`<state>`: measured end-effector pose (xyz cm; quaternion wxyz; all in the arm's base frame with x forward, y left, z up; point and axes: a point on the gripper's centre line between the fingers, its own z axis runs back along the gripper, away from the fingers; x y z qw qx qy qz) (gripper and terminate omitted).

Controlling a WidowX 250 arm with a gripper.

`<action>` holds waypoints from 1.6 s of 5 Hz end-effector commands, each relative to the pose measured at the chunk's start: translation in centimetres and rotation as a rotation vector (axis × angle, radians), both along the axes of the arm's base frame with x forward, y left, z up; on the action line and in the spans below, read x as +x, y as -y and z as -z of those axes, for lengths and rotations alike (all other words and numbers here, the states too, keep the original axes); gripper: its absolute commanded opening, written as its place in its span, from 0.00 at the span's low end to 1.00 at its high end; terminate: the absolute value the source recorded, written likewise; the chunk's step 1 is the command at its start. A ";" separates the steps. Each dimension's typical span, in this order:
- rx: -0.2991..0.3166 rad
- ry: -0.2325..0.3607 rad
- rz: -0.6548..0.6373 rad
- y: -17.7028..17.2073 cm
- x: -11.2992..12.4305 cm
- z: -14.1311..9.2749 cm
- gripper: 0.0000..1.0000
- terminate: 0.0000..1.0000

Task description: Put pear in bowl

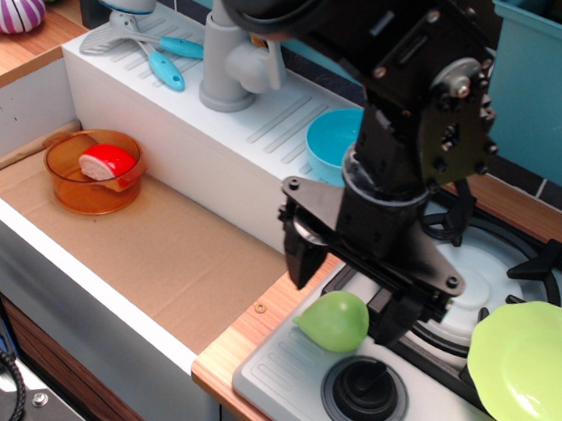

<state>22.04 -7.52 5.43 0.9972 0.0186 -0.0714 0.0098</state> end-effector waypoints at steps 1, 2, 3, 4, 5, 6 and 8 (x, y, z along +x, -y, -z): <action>-0.041 0.047 0.007 -0.7 0.3 1.1 1.00 0.00; -0.054 0.058 0.015 -0.9 0.1 1.9 1.00 0.00; -0.059 0.069 0.022 -1.0 0.3 2.3 1.00 0.00; -0.066 0.085 0.010 -1.2 0.5 2.9 0.00 0.00; -0.079 0.083 0.001 -1.0 0.5 2.8 0.00 0.00; -0.046 0.040 0.018 -1.6 0.7 1.0 0.00 0.00; 0.045 0.020 0.121 -5.1 4.3 -2.5 0.00 0.00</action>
